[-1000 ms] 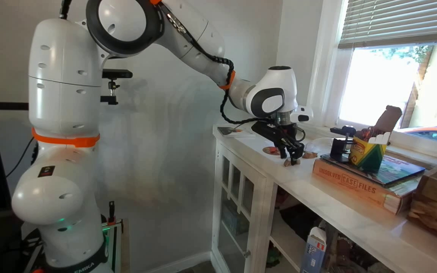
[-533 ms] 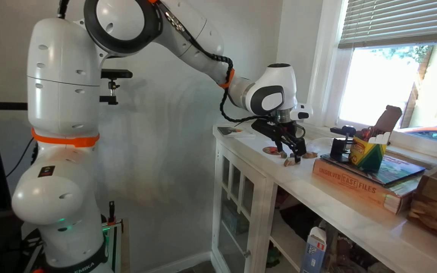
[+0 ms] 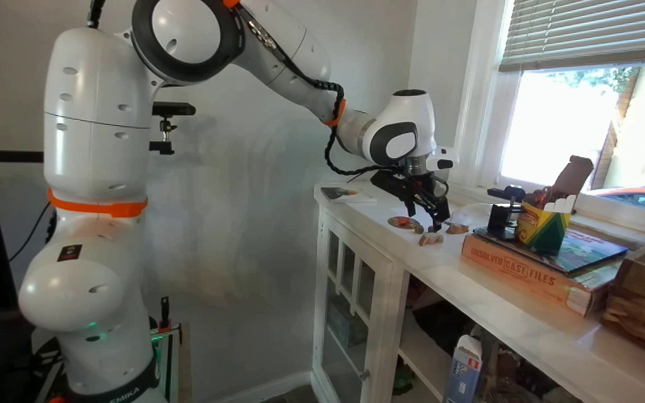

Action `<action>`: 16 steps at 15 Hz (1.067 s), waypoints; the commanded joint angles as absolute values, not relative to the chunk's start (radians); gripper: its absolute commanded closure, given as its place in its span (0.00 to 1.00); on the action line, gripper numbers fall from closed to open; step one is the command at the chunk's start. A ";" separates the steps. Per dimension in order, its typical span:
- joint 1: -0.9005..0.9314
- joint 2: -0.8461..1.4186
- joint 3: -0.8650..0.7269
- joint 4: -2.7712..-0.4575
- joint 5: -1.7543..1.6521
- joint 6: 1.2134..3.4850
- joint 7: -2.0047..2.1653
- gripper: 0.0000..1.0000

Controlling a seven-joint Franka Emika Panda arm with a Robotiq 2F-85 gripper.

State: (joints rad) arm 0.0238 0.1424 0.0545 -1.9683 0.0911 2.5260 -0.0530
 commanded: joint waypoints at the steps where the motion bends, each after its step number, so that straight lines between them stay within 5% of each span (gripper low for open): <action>1: 0.036 0.192 0.067 -1.922 0.111 2.547 -0.051 0.00; 5: 0.041 0.229 0.080 -1.892 0.116 2.555 -0.055 0.04; 7: 0.041 0.245 0.086 -1.878 0.118 2.559 -0.058 0.29; 8: 0.041 0.252 0.089 -1.873 0.121 2.562 -0.060 0.29; 16: 0.034 0.288 0.104 -1.833 0.145 2.543 -0.077 0.93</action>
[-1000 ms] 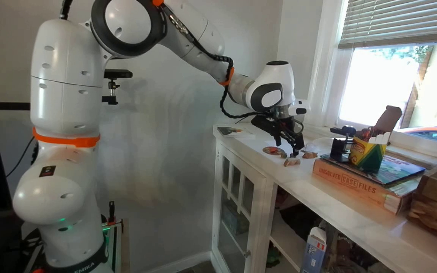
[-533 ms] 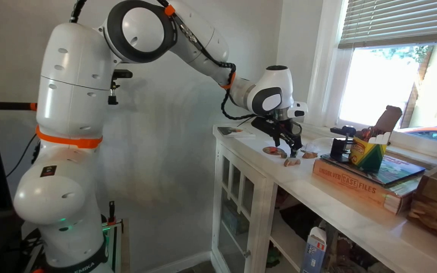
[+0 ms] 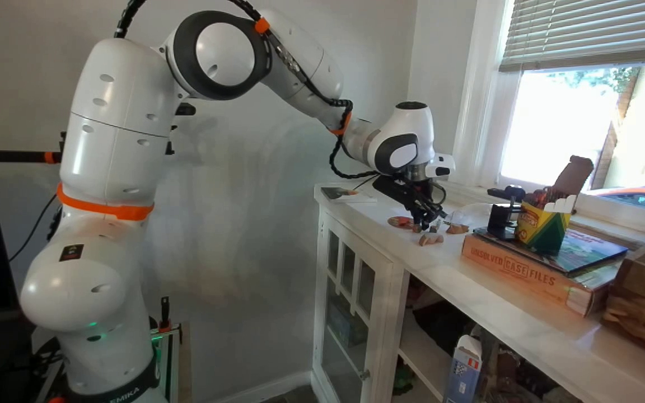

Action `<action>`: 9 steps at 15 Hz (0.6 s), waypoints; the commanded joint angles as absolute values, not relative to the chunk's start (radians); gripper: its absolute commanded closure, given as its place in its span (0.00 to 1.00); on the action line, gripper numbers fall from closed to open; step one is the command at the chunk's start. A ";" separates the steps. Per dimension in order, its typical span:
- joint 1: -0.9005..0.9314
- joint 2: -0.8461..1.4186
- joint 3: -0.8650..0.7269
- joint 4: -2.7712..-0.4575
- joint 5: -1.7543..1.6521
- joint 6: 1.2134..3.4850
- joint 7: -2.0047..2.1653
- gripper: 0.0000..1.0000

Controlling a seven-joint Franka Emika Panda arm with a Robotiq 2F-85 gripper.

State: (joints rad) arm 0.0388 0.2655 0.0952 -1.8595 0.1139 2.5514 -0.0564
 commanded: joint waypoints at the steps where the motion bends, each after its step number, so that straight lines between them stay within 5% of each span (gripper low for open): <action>1: 0.033 0.286 0.104 -1.831 0.146 2.531 -0.076 0.99; 5: 0.035 0.285 0.097 -1.829 0.135 2.532 -0.067 1.00; 6: 0.035 0.284 0.096 -1.829 0.132 2.534 -0.065 0.74; 9: 0.037 0.269 0.097 -1.837 0.129 2.540 -0.067 0.60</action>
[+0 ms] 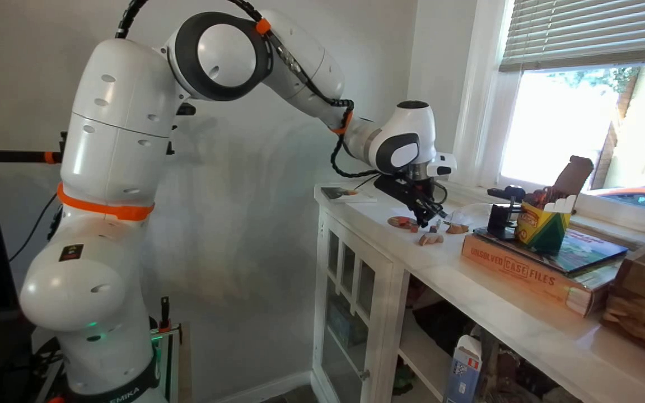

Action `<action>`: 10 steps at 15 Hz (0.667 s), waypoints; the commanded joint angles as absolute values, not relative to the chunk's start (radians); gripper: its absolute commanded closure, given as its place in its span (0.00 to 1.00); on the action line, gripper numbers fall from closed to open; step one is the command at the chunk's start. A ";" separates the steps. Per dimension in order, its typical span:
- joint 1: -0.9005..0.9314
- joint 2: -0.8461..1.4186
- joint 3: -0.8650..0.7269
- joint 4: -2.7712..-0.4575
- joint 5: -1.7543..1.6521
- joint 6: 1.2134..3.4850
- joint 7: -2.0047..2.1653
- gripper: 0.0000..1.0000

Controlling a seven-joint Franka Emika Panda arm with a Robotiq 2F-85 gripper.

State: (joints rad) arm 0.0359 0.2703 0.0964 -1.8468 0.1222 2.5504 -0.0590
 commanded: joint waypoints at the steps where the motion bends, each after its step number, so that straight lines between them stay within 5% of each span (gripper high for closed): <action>1: 0.037 0.267 0.098 -1.836 0.128 2.540 -0.068 0.53; 8: 0.041 0.256 0.098 -1.838 0.122 2.501 -0.066 0.00; 10: 0.041 0.254 0.098 -1.838 0.124 2.484 -0.067 0.00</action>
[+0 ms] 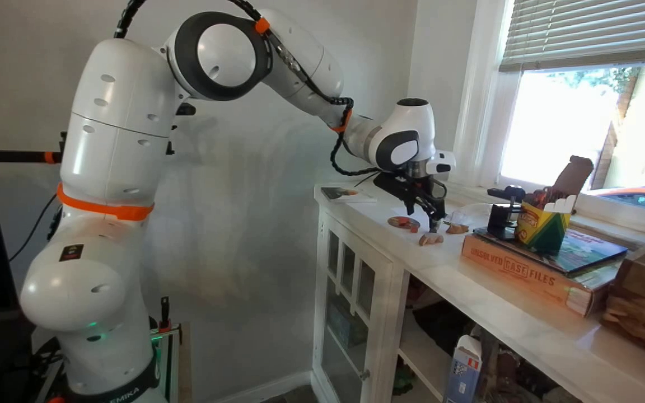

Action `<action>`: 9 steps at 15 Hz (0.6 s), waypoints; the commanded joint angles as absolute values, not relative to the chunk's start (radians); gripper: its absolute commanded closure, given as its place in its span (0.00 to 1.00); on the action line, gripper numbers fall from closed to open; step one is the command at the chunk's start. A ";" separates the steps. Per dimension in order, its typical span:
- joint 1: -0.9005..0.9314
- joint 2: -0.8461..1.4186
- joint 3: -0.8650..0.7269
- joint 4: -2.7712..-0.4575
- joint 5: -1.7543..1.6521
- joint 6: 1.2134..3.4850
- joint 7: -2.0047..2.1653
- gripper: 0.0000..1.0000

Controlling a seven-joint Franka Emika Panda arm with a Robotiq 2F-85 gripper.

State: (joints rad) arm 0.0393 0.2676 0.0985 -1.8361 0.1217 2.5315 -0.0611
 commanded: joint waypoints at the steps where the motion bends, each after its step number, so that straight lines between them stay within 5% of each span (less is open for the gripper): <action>1: 0.041 0.250 0.099 -1.840 0.125 2.474 -0.069 0.00; 2: 0.040 0.245 0.100 -1.843 0.129 2.465 -0.073 0.00; 4: 0.040 0.241 0.102 -1.844 0.132 2.448 -0.078 0.25; 9: 0.040 0.219 0.101 -1.857 0.129 2.406 -0.086 0.58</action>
State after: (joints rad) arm 0.0398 0.2479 0.1017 -1.8361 0.1217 2.4466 -0.0683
